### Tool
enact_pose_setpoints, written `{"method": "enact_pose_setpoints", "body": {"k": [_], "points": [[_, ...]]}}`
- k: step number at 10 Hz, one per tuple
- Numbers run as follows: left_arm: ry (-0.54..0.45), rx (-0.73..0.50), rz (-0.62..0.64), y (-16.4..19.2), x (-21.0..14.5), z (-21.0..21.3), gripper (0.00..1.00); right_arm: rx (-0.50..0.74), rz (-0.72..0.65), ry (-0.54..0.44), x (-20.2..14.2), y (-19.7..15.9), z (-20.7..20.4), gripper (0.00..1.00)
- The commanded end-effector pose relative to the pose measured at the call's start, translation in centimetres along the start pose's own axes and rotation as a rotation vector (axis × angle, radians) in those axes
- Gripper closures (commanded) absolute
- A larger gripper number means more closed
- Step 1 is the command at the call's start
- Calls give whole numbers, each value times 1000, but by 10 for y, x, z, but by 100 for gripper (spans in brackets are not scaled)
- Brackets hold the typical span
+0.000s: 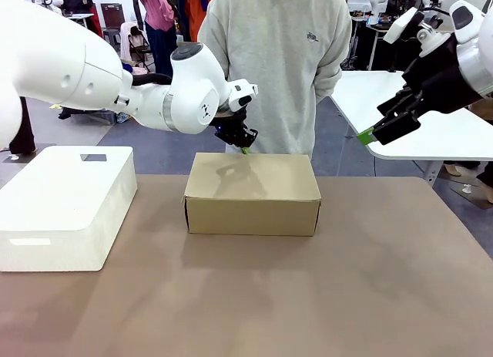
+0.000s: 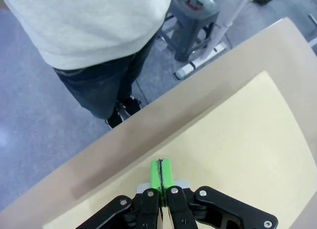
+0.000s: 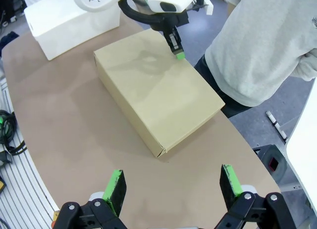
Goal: Pack the shoes into the box.
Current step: Press down on the lid of the Shoes Box.
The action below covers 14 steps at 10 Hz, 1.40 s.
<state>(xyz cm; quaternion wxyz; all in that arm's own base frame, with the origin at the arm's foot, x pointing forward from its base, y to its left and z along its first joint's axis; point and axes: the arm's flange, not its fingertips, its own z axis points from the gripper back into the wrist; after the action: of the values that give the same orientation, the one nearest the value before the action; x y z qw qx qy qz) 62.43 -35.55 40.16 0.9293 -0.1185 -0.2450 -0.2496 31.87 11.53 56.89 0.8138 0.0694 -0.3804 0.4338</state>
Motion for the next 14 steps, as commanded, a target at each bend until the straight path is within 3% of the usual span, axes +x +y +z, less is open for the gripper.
{"method": "enact_pose_setpoints", "body": {"k": [1,3,8,11,12,14], "points": [[52,-6,20,-1,4,-7,100,-5,6,5,0,0,0,0],[81,3,22,-4,1,-11,100,-5,6,5,0,0,0,0],[-69,159,10,-20,5,64,100,-5,6,5,0,0,0,0],[-133,102,-38,-28,-10,100,100,-5,6,5,0,0,0,0],[-80,118,-21,-26,18,80,100,-5,6,5,0,0,0,0],[-80,118,-21,-26,18,80,100,-5,6,5,0,0,0,0]]}}
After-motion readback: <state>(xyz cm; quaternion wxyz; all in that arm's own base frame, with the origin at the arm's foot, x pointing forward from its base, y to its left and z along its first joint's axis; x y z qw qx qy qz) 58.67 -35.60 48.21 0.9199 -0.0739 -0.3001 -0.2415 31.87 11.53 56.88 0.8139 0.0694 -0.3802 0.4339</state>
